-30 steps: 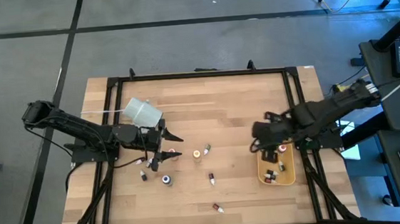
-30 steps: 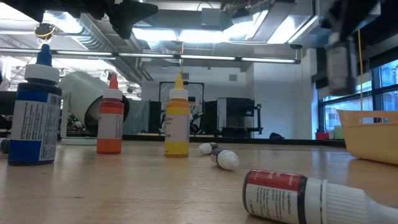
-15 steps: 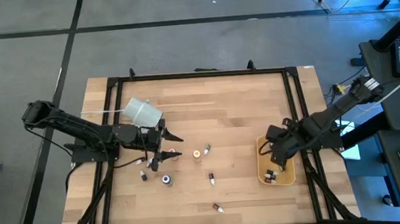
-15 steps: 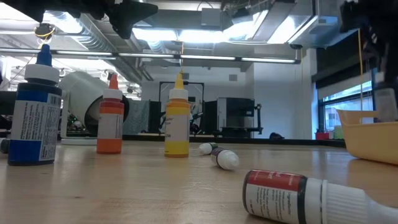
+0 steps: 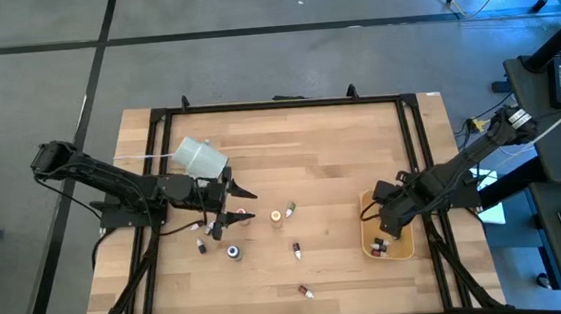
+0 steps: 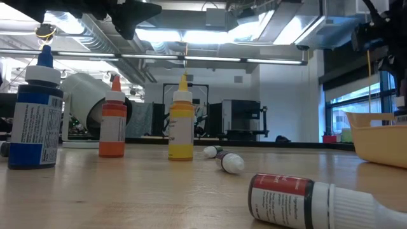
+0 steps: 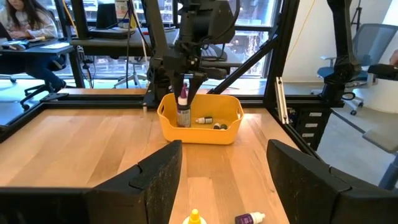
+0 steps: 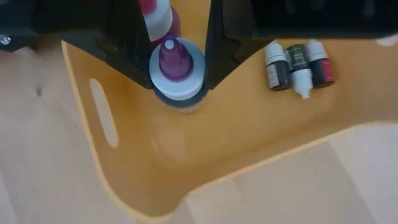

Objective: Pick & Place food coloring
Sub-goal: Put the large purple food coloring bottle into the yellow bin

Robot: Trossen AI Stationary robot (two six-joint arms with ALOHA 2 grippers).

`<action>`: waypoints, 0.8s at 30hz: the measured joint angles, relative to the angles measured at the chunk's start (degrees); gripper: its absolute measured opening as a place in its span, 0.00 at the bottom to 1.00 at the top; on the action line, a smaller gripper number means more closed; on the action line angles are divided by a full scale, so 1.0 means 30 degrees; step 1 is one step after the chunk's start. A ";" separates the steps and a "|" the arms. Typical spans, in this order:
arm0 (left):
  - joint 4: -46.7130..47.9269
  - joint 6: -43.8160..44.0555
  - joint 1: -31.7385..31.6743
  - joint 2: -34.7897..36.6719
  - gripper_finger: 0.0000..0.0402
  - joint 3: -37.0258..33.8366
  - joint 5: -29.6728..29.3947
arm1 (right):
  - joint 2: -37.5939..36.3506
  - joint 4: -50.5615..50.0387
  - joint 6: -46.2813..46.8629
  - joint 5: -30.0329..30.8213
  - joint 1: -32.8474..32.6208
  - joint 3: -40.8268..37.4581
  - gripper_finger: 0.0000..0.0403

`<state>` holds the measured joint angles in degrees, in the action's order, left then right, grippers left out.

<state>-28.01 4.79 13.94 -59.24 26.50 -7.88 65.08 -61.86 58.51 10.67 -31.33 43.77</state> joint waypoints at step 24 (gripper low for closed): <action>-0.0007 0.0000 -0.0003 0.0000 0.57 0.0000 0.0000 | 0.0000 0.0004 -0.0164 0.0605 0.0015 -0.0073 0.36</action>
<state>-28.03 4.79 13.93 -59.24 26.50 -7.88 65.08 -61.84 58.02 12.49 -31.29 43.55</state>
